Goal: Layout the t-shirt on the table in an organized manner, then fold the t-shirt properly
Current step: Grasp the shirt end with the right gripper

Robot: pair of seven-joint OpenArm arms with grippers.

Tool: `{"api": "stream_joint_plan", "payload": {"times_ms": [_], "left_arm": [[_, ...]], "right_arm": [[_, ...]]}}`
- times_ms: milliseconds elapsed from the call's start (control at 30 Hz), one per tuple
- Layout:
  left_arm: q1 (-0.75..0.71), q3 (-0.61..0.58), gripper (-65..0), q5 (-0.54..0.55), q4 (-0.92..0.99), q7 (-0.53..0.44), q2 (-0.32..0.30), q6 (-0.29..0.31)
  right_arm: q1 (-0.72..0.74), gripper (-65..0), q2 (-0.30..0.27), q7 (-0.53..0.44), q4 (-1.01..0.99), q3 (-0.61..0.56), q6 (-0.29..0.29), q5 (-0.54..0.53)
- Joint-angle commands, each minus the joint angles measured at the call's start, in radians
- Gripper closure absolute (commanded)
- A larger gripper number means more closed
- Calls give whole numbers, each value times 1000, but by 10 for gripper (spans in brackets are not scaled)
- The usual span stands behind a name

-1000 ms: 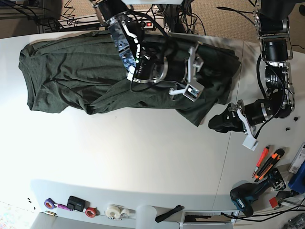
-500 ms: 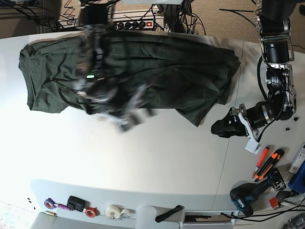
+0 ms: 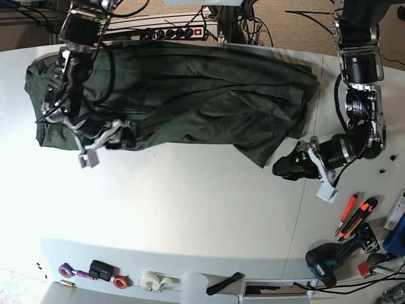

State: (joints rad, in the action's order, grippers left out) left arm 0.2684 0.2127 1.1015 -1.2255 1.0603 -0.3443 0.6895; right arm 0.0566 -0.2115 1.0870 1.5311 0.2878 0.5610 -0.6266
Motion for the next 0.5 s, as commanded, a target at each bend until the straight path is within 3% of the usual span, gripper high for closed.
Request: {"api": "stream_joint_plan", "payload": {"times_ms": [0,367,400,467], "left_arm": [[26,6,-273,23,-14,-22,-4,9],[25,6,-273,16,-14,-22,17,9],[25,6,-273,16,-14,-21,17,9],[25,6,-273,8,-14,-22,17,9]], "right_arm": [[23,-357,-14,-23,16,2,3,-9],[38,-353,-16,-8,11,-40,-24,120],[39,-326,-16,-8,11,-40,-24,125],[42,-202,-16,-3,11,-39,-22,128]]}}
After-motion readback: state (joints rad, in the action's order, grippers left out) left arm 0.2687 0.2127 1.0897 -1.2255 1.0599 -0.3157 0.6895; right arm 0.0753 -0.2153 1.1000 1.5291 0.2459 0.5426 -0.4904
